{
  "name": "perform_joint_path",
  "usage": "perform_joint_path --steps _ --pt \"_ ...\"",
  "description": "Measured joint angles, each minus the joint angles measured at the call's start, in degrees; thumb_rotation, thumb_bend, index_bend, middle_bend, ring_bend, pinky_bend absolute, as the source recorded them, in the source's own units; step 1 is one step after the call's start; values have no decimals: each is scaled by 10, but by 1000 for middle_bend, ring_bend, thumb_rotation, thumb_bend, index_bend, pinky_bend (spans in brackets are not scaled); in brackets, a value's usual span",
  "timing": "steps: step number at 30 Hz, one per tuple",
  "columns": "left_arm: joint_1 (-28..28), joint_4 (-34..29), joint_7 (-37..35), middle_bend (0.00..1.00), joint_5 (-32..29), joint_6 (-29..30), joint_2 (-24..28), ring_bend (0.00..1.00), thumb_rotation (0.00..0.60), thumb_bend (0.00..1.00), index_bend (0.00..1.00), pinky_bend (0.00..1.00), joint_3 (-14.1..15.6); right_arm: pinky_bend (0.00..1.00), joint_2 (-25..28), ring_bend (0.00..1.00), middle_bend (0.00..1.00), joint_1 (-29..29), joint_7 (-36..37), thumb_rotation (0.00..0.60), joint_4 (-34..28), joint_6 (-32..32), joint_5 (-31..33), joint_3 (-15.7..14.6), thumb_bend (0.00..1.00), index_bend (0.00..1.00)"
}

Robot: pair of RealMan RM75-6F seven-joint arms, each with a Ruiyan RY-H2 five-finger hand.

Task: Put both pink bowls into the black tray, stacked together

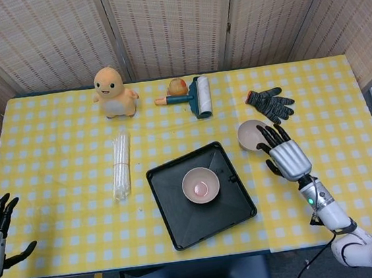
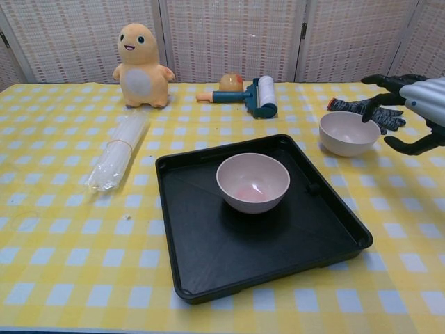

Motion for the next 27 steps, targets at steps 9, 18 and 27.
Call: perform_joint_path --steps 9,18,27 --pt "-6 5 -1 10 -6 -11 -3 0 600 220 0 0 -1 0 -52 0 0 35 15 600 113 -52 21 16 489 416" --pt "-6 8 -7 10 -12 -11 -2 0 600 220 0 0 -4 0 -103 0 0 62 51 600 192 -97 37 22 489 417" --pt "-8 8 -8 10 -13 -14 -2 0 600 220 0 0 -3 0 -135 0 0 74 72 600 240 -118 37 15 489 424"
